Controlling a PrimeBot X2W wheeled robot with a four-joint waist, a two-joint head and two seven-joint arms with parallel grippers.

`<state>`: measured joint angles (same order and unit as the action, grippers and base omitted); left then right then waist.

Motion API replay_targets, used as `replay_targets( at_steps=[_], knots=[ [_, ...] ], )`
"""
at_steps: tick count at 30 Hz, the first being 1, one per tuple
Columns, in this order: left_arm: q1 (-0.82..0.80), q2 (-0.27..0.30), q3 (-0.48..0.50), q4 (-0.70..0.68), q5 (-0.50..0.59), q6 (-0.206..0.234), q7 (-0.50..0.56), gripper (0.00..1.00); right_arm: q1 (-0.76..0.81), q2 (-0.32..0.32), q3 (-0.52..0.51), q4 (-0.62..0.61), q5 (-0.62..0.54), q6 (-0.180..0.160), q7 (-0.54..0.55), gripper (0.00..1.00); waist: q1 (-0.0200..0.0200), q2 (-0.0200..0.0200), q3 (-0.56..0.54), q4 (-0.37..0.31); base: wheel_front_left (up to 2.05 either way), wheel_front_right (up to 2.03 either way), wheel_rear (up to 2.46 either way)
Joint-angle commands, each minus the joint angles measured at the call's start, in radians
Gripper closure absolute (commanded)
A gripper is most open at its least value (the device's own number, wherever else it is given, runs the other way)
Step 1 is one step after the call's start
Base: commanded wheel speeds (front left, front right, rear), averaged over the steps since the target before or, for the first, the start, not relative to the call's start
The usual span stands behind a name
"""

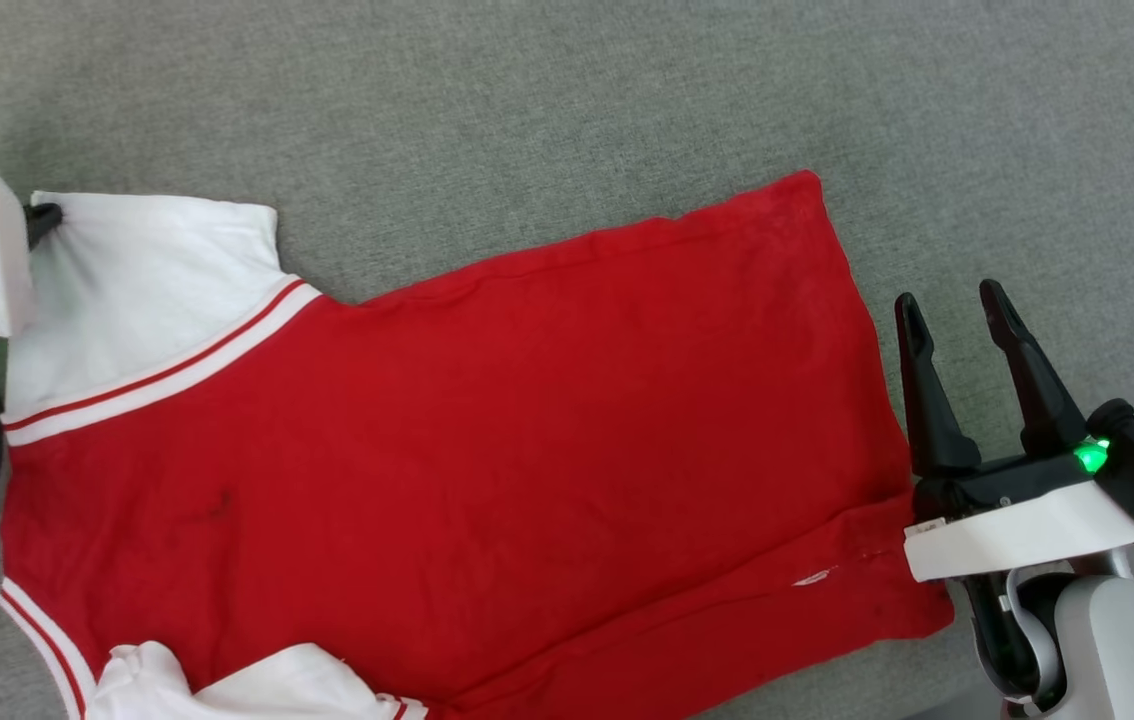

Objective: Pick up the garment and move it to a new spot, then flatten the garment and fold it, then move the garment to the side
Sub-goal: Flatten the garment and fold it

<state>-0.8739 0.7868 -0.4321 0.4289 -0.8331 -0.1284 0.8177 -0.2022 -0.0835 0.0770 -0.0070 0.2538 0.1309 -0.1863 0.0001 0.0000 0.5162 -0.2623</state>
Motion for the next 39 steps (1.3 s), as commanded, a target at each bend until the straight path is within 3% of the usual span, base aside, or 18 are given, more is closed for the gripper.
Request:
replay_targets(
  at_steps=[1, 6, 11, 23, 29, 33, 39],
  knots=[
    [0.051, -0.022, -0.028, 0.025, -0.004, -0.002, -0.010, 1.00, -0.014, -0.003, -0.001, 0.000, -0.010, 0.000, 0.006, 0.00, -0.0001, 0.0000, -0.014, 0.011, 0.00, 0.00, 0.00],
    [0.037, -0.030, -0.028, 0.007, -0.013, -0.002, -0.113, 1.00, -0.013, -0.036, 0.017, -0.005, -0.039, 0.000, 0.048, 0.00, -0.0001, 0.0000, -0.062, 0.039, 0.00, 0.00, 0.00],
    [0.057, -0.018, -0.062, -0.067, -0.008, -0.002, -0.227, 1.00, -0.015, -0.115, 0.024, -0.023, -0.029, -0.001, 0.171, 0.00, -0.0001, 0.0000, -0.127, 0.080, 0.00, 0.00, 0.00],
    [0.177, 0.031, -0.120, -0.371, -0.035, -0.002, -0.394, 1.00, -0.133, -0.343, 0.045, -0.052, 0.092, 0.000, 0.782, 0.00, -0.0001, 0.0000, -0.209, 0.223, 0.00, 0.00, 0.00],
    [0.244, 0.040, -0.120, -0.539, -0.021, 0.024, -0.440, 1.00, -0.233, -0.386, 0.031, 0.020, 0.110, -0.001, 1.017, 0.00, -0.0001, 0.0000, -0.184, 0.301, 0.00, 0.00, 0.00],
    [0.281, 0.039, -0.125, -0.637, -0.013, 0.043, -0.459, 1.00, -0.283, -0.412, 0.041, 0.079, 0.091, -0.001, 1.094, 0.00, -0.0001, 0.0000, -0.163, 0.346, 0.00, 0.00, 0.00],
    [0.306, 0.030, -0.138, -0.728, 0.004, 0.060, -0.474, 1.00, -0.331, -0.418, 0.041, 0.172, 0.059, -0.001, 1.122, 0.00, -0.0001, 0.0000, -0.134, 0.393, 0.00, 0.00, 0.00]
  ],
)
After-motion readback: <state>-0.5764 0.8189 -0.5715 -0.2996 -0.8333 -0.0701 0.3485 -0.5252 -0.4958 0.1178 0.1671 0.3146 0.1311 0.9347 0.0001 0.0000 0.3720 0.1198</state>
